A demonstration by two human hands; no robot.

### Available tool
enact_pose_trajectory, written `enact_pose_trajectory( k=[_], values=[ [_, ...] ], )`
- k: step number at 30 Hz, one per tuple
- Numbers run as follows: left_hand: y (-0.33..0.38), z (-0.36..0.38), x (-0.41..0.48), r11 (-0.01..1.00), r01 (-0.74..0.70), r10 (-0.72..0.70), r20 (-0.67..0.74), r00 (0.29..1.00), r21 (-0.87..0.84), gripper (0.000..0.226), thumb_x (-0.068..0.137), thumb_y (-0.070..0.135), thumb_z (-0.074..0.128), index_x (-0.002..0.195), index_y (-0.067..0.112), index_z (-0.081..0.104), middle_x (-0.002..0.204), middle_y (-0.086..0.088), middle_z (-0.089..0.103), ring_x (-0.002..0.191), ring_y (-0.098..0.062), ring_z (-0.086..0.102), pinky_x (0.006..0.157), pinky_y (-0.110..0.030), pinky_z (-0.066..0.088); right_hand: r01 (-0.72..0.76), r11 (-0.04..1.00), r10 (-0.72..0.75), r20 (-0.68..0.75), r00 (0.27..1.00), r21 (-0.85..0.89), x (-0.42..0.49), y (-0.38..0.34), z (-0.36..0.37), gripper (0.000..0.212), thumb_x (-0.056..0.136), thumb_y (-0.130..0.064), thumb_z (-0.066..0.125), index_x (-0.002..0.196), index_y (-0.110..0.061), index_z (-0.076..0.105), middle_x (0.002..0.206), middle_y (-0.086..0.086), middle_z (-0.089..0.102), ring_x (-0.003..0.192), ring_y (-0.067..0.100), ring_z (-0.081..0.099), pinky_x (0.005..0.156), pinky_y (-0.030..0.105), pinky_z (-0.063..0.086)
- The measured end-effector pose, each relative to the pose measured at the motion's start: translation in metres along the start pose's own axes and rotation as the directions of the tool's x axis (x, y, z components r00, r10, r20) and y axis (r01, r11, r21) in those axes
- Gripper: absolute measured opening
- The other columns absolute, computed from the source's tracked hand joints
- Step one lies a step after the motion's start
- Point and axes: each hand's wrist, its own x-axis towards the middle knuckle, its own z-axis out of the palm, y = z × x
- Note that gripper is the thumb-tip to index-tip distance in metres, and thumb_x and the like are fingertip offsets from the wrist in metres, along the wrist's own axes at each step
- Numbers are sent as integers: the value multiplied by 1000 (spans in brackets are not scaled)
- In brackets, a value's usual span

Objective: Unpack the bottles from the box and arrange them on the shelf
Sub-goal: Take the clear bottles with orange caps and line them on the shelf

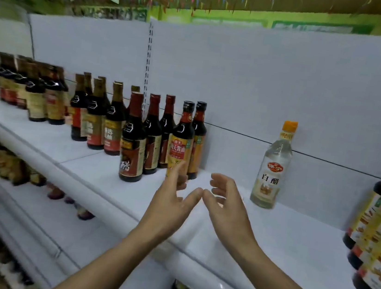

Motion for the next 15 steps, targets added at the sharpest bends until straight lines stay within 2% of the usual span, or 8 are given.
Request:
enact_pose_trajectory(
  k=[2,5,7,9,11,13,15],
  values=[
    [-2,-33,-20,1000,13,-13,-52,999,-2,66,97,35,65,153,37,30,139,13,52,121,3,53,94,-17,42,17,999,-19,60,998,44,-13,-14,26,29,100,-29,61,125,-41,51,129,-17,57,120,4,55,98,23,46],
    [-13,-84,-55,999,29,-22,-143,990,45,60,97,36,65,147,43,34,133,20,52,117,14,49,91,-14,44,34,995,-47,146,988,90,-35,-35,67,30,101,-33,60,129,-39,53,129,-22,58,120,2,56,100,25,47],
    [-22,-117,-81,995,75,-60,-212,976,62,56,97,36,65,144,47,36,131,21,52,119,13,50,94,-17,46,35,992,-59,207,976,121,-49,-46,94,30,100,-34,60,130,-38,54,129,-23,58,120,1,57,103,28,48],
    [-31,-149,-109,990,124,-101,-282,954,64,58,97,35,65,147,43,38,132,19,55,119,11,52,98,-22,49,44,988,-85,276,957,150,-66,-55,123,30,99,-36,61,128,-40,55,127,-24,60,119,-1,57,103,29,49],
    [-40,-173,-137,983,165,-130,-323,937,83,57,97,36,64,148,41,38,129,24,55,117,16,52,95,-19,49,56,983,-114,345,932,173,-82,-60,147,31,99,-37,62,128,-42,55,125,-25,60,120,-4,57,102,28,49],
    [-52,-196,-171,971,220,-166,-398,902,95,57,98,38,63,149,40,38,131,23,54,123,10,51,93,-17,48,69,979,-150,445,883,194,-102,-66,177,31,99,-37,62,129,-41,55,126,-25,60,120,-5,56,101,24,48],
    [-58,-208,-196,957,279,-213,-456,864,82,55,98,33,63,149,35,41,136,14,53,127,-2,51,81,-11,52,82,976,-177,517,837,203,-121,-68,198,28,99,-39,60,127,-44,54,126,-26,58,121,-6,54,98,19,46]
  ],
)
